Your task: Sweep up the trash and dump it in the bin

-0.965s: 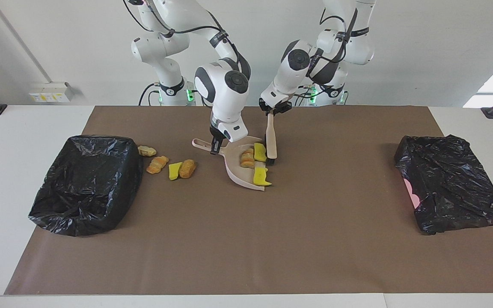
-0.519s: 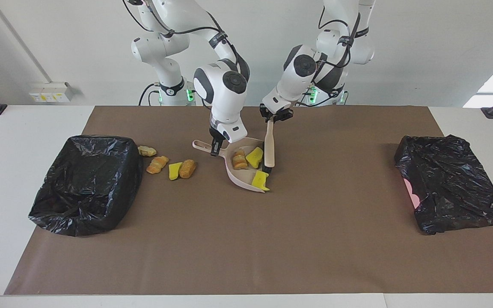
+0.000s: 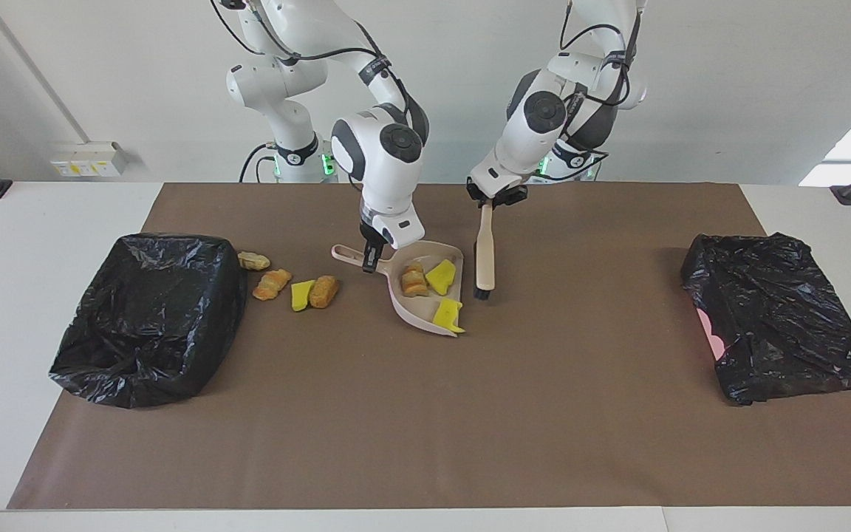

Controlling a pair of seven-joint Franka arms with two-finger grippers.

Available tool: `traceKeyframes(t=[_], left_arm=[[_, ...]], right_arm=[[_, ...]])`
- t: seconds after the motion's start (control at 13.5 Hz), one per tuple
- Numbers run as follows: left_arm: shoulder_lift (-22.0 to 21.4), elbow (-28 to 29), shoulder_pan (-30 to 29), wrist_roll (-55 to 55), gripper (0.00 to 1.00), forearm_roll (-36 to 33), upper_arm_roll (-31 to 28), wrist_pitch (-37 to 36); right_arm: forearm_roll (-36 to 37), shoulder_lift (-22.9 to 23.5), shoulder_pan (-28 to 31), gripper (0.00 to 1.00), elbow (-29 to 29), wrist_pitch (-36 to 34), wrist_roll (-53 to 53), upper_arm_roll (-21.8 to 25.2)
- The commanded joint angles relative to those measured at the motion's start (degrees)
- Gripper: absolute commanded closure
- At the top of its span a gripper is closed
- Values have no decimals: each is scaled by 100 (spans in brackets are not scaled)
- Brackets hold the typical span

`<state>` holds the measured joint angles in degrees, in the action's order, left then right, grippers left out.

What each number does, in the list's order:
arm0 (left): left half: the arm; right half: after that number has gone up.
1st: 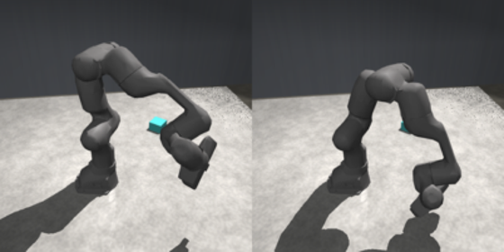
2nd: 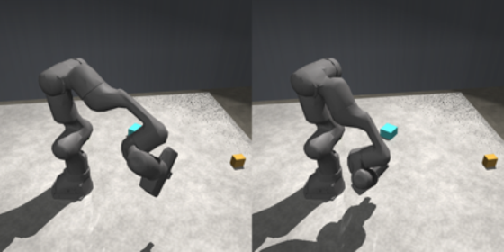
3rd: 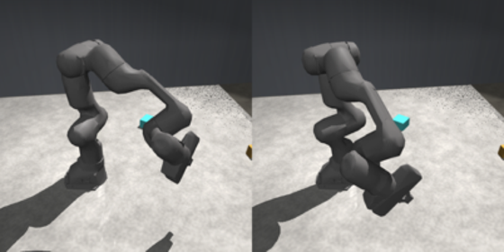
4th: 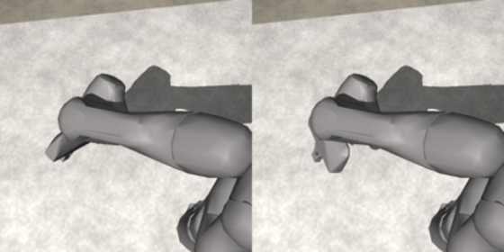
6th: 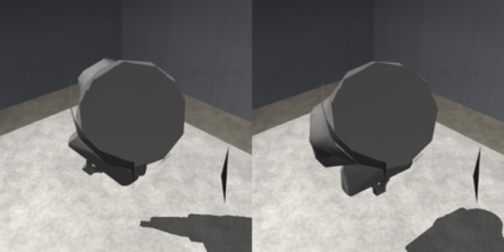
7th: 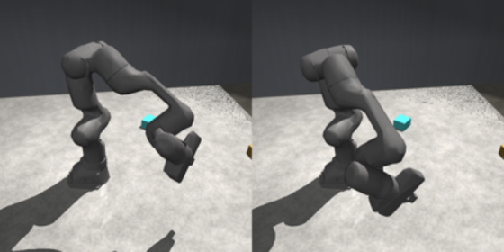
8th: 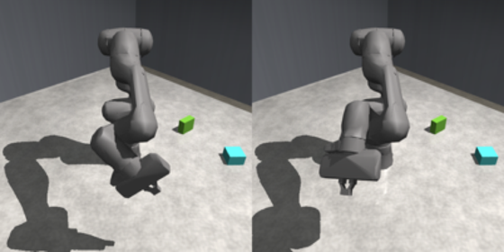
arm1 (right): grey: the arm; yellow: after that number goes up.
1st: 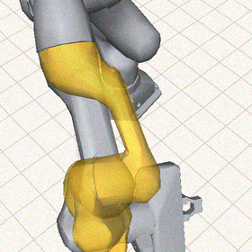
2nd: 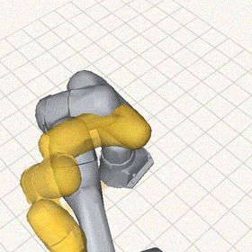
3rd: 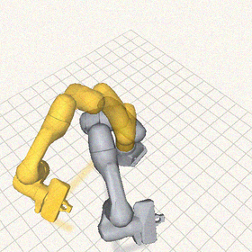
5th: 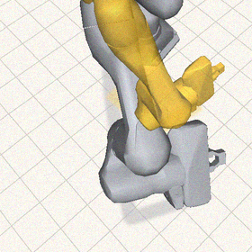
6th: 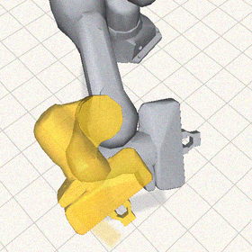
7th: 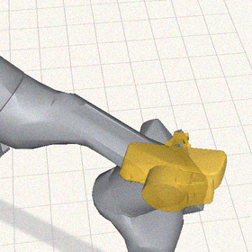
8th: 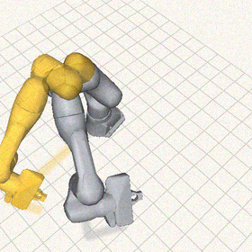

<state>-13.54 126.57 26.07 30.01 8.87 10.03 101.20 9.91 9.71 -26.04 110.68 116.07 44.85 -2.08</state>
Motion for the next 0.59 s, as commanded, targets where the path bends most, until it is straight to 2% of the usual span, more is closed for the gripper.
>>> traceKeyframes(t=[0.0, 0.07, 0.15, 0.22, 0.37, 0.52], left_arm=[[-692, 875, 581, 487, 100, -70, 8, 118], [-659, 1043, 914, 706, 100, 157, -1, 267], [-520, 1132, 1169, 1021, 100, 246, -1, 721], [-405, 1229, 1381, 1346, 100, 247, 8, 1195], [-194, 1343, 1777, 1621, 100, 290, 8, 1638], [270, 1326, 2172, 1796, 100, 615, -1, 2225]], right_arm=[[-383, -4, 370, 100, -274, -128, 610, -39], [-541, -13, 519, 100, -388, -259, 900, -39], [-613, -13, 677, 100, -563, -495, 1181, -39], [-622, -13, 792, 100, -713, -671, 1419, -39], [-674, -65, 1056, 100, -784, -874, 1876, -39], [-832, -66, 1240, 100, -1020, -1199, 2315, -4]])
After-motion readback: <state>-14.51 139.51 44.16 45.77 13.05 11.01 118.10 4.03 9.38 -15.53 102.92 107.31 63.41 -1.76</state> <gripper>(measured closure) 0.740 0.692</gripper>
